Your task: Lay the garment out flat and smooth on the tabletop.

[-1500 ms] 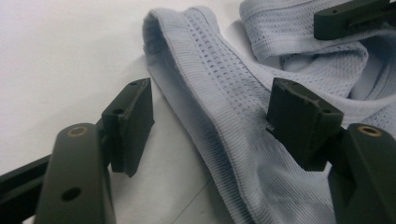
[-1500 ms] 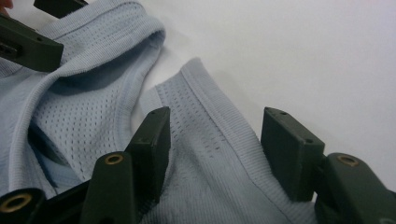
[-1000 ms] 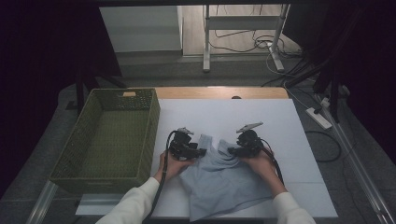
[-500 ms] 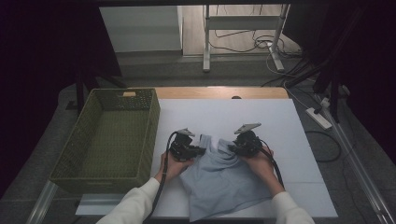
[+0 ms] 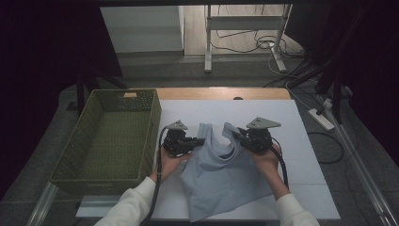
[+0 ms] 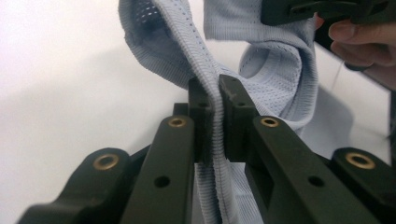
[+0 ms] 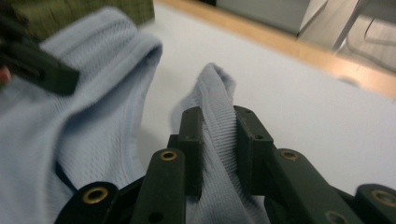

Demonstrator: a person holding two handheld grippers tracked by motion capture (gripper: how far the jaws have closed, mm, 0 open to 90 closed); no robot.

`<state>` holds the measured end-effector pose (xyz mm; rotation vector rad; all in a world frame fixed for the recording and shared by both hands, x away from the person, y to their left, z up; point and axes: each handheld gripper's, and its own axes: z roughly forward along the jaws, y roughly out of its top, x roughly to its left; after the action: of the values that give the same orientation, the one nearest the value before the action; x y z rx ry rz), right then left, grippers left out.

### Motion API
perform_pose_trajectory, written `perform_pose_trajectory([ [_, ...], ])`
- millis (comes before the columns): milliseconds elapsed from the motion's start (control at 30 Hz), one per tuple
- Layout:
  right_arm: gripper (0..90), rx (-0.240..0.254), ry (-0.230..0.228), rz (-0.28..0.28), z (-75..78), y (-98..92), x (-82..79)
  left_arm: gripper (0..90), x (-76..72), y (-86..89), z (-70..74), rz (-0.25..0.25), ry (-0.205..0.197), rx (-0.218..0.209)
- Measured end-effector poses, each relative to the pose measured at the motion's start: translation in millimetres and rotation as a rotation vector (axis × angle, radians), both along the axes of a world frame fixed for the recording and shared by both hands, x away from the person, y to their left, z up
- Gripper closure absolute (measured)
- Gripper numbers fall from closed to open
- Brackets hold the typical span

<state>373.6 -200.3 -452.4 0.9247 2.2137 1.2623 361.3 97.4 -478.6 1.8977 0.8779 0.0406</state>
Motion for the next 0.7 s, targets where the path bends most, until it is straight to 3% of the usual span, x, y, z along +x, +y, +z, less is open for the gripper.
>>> perform_pose_trajectory([
  [300, 76.2, 0.079, -0.099, -0.004, 28.4, -6.0, -13.2, 83.8, -9.6, 12.5, 32.4, 0.009, -0.079, -0.084],
  [700, 76.2, 0.227, -0.162, -0.011, 53.4, -11.8, -25.8, 83.9, -21.6, 24.0, 62.4, 0.007, -0.149, -0.171],
])
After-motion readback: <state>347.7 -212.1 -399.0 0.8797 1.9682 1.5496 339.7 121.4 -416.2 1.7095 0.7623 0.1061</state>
